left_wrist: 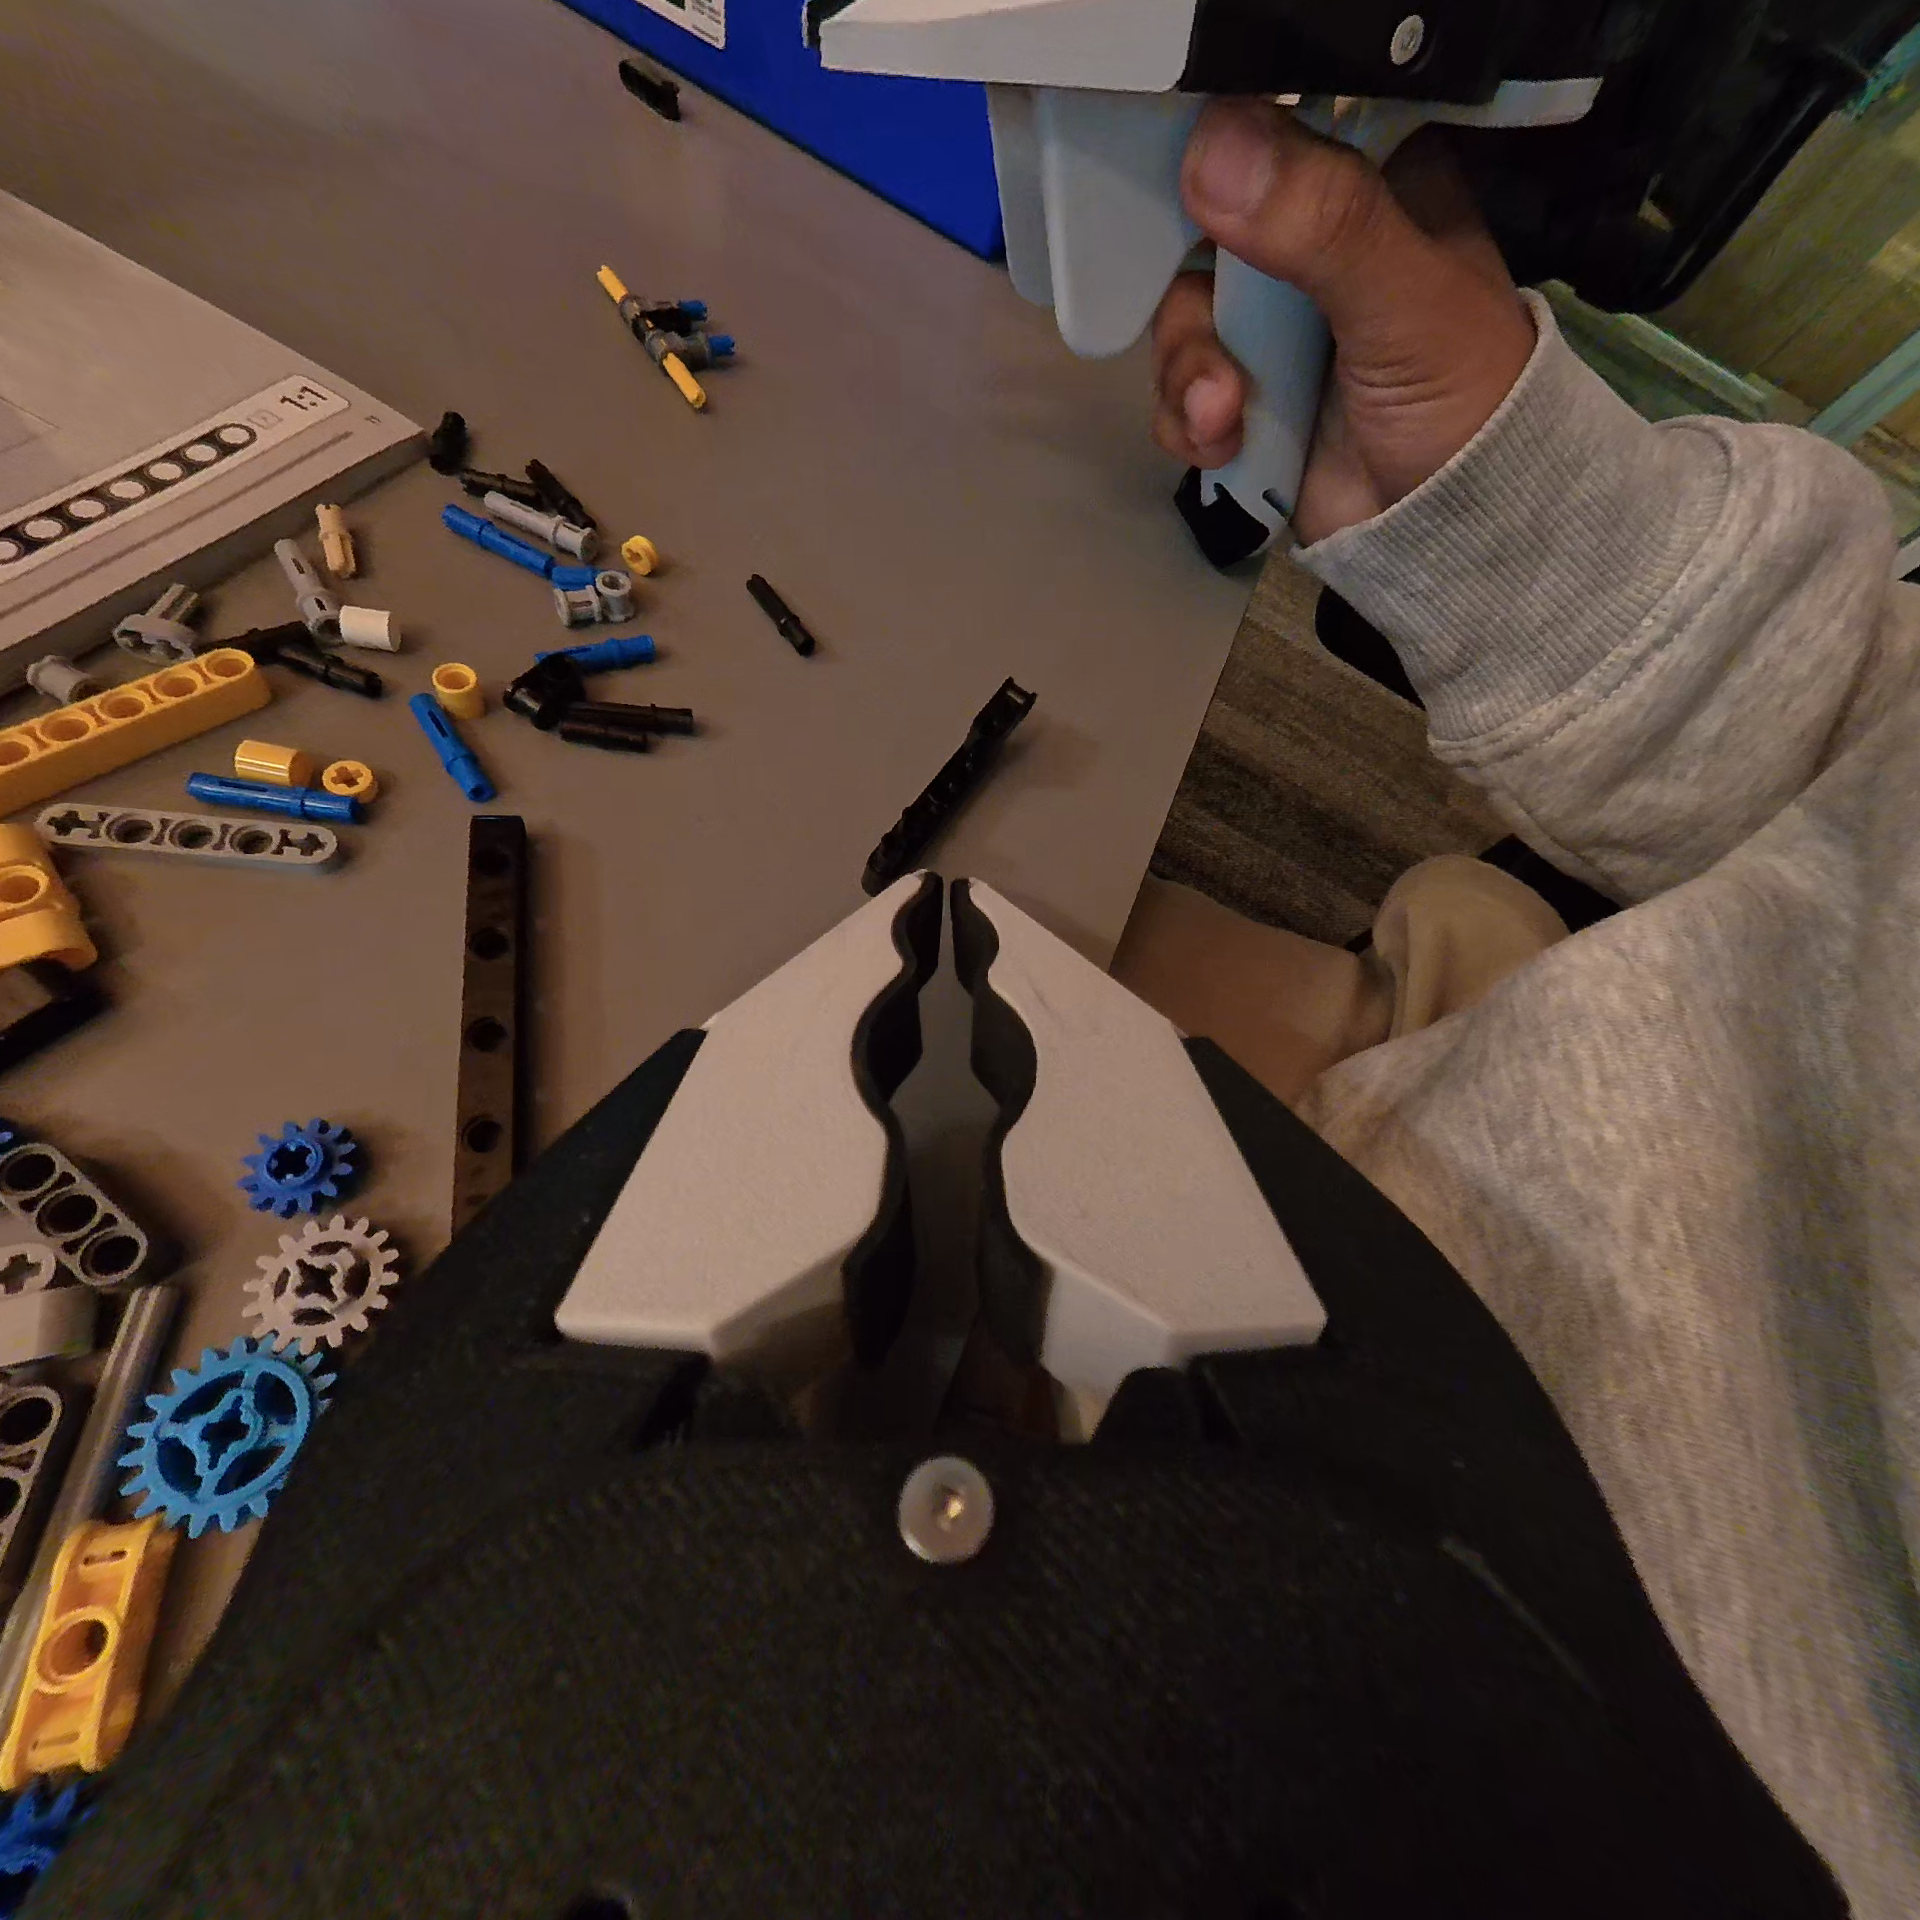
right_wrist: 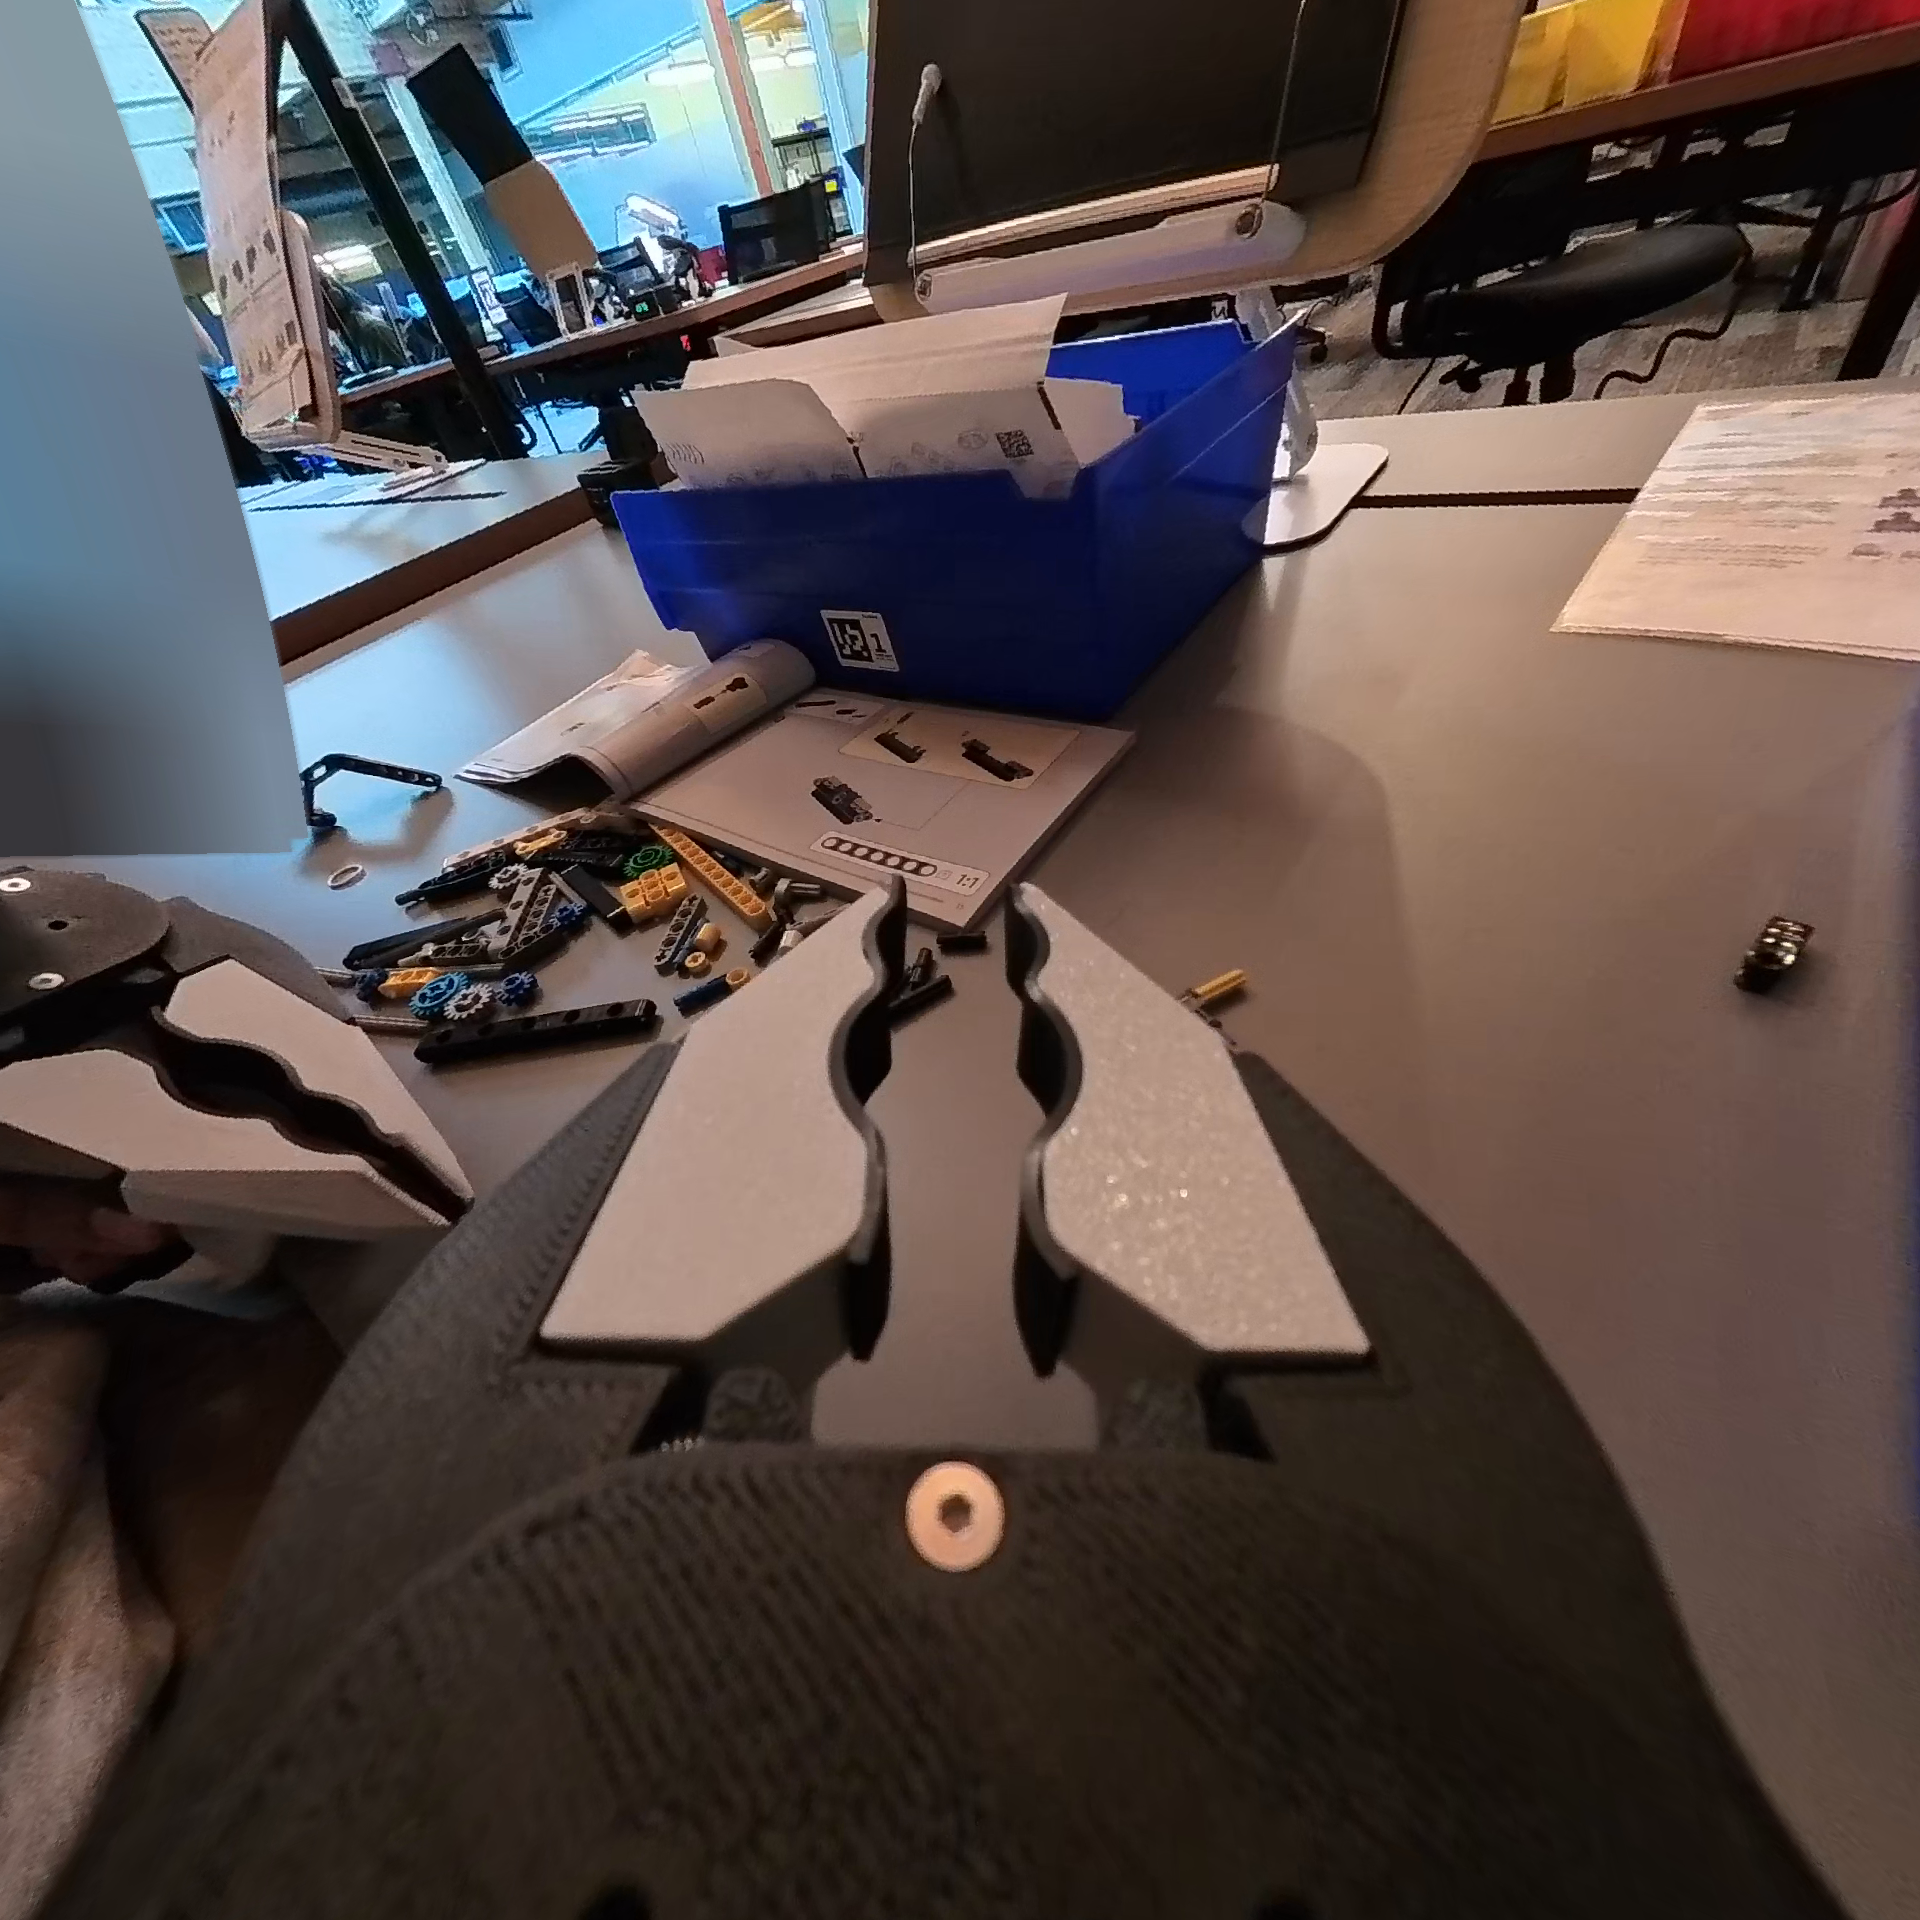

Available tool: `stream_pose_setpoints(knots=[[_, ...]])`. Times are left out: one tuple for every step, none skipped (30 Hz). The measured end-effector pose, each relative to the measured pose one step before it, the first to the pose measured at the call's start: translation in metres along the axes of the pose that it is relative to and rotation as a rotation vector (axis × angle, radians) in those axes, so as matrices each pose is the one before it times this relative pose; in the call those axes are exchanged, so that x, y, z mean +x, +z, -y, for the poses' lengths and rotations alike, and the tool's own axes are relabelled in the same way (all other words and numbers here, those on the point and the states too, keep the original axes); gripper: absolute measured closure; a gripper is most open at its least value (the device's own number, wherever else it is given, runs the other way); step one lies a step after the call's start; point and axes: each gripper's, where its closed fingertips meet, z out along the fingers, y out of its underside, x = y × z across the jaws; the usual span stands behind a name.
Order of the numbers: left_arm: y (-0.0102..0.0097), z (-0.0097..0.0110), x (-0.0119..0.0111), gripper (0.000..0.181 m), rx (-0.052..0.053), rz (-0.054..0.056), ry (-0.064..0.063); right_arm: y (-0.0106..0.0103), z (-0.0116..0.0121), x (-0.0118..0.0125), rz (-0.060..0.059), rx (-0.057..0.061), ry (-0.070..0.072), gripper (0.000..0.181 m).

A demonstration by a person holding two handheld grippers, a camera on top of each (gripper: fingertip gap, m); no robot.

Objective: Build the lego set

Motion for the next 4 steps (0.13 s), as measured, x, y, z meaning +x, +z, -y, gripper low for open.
stream_pose_setpoints(knots=[[-0.00003,0.00011,0.00003,0.181,0.0002,0.0002,-0.0005,-0.00007,-0.00002,0.00014,-0.0003,-0.0002,-0.0001,0.165],[-0.00002,-0.00004,0.00001,0.181,-0.0003,-0.0001,-0.0001,-0.00001,-0.00003,0.00018,-0.0013,-0.0002,0.0,0.164],[0.00006,-0.00001,-0.00001,0.181,-0.0003,0.0003,0.0001,-0.00006,0.00001,0.00036,-0.0031,0.0003,0.0002,0.164],[0.00003,-0.00011,-0.00001,0.181,-0.0002,0.0,-0.0001,-0.00012,0.00002,0.00042,-0.003,0.0003,0.0003,0.163]])
